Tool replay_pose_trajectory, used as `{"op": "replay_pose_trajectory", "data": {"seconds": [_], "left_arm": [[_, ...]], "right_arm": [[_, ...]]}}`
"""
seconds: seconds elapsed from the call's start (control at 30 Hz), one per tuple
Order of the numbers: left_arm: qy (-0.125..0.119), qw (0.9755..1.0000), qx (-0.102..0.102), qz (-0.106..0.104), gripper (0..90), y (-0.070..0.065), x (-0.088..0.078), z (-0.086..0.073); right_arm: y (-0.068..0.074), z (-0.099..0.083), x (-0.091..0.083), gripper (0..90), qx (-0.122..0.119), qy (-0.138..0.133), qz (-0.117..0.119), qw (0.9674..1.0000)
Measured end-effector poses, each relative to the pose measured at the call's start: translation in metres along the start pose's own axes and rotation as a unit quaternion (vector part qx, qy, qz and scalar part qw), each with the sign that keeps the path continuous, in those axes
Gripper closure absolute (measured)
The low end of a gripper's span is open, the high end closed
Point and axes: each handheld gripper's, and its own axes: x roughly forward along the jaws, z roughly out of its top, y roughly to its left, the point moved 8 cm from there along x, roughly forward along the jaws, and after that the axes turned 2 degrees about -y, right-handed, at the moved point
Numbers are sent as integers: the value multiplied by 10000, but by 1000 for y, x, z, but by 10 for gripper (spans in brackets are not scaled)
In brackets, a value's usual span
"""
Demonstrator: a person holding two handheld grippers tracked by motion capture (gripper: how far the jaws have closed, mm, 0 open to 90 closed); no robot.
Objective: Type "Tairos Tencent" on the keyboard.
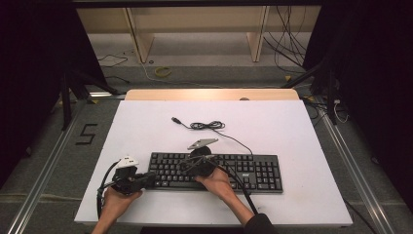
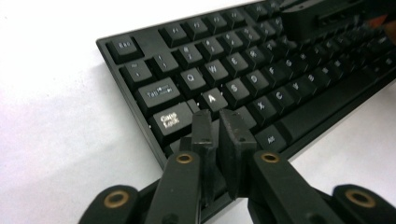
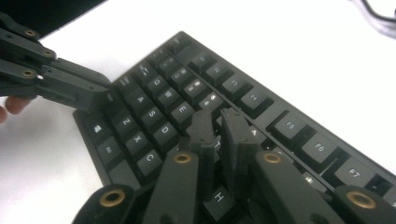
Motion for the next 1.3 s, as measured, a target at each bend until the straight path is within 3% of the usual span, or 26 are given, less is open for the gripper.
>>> {"op": "replay_pose_trajectory", "data": {"seconds": [0.3, 0.4, 0.63, 1.07, 1.2, 1.3], "left_arm": [[-283, 9993, 9, -259, 737, -8, -2, 6], [-345, 9988, 37, -346, 707, -10, -3, 8], [-460, 9977, 35, -493, 577, -15, -3, 11], [-647, 9970, -57, -410, 347, -15, 1, 19], [-679, 9969, -53, -396, 334, -16, 2, 22], [-710, 9967, -19, -401, 381, -16, 2, 24]], "right_arm": [[-2, -1, -16, 730, 34, -255, 88, 9996], [-4, -2, -22, 632, 51, -316, 108, 9994], [-7, -4, -36, 524, 102, -503, 181, 9985], [-8, -10, -57, 374, 141, -778, 211, 9966], [-9, -13, -62, 360, 156, -804, 215, 9964], [-10, -16, -65, 352, 159, -805, 210, 9964]]}}
